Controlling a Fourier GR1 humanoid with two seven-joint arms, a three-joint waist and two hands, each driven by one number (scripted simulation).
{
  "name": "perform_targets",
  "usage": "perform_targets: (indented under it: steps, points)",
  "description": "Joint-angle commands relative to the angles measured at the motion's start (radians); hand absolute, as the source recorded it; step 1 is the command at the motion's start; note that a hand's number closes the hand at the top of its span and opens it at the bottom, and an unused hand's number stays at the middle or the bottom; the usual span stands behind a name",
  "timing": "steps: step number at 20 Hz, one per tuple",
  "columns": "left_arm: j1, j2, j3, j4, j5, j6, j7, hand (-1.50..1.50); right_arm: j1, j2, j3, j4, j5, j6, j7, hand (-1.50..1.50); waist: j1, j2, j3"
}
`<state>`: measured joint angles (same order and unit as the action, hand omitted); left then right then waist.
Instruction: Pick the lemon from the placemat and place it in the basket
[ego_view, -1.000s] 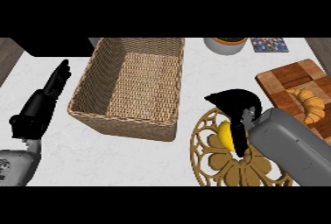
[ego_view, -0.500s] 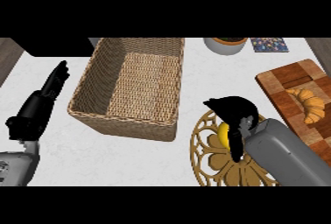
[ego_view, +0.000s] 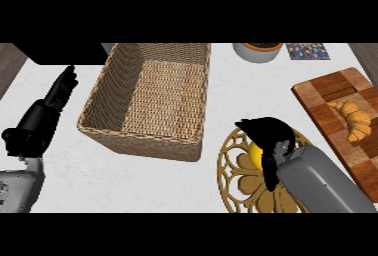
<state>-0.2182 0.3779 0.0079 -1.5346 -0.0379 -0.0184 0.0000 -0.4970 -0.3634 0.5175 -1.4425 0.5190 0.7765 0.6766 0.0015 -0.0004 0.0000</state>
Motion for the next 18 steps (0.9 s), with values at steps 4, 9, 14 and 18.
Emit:
perform_targets:
  steps: [4, 9, 14, 18]
  points:
    - [0.064, -0.052, 0.007, -0.056, -0.044, 0.001, -0.011, 0.00, 0.074, 0.018, -0.020, 0.038, 0.131, -0.026, -0.066, -1.50, 0.001, 0.000, 0.000]
    - [0.009, -0.040, 0.043, -0.035, -0.039, -0.057, 0.022, 0.00, 0.021, 0.058, -0.061, 0.157, 0.194, -0.025, -0.163, -1.50, 0.003, 0.002, 0.000]
    - [-0.001, -0.052, 0.071, 0.038, -0.056, -0.051, -0.050, 0.00, 0.116, 0.070, -0.061, 0.098, 0.213, -0.052, -0.188, 1.50, -0.002, 0.001, 0.000]
    - [-0.030, -0.090, 0.030, 0.007, -0.080, -0.040, 0.005, 0.00, 0.029, 0.085, -0.045, 0.177, 0.274, -0.075, -0.262, 1.50, 0.003, 0.002, 0.000]
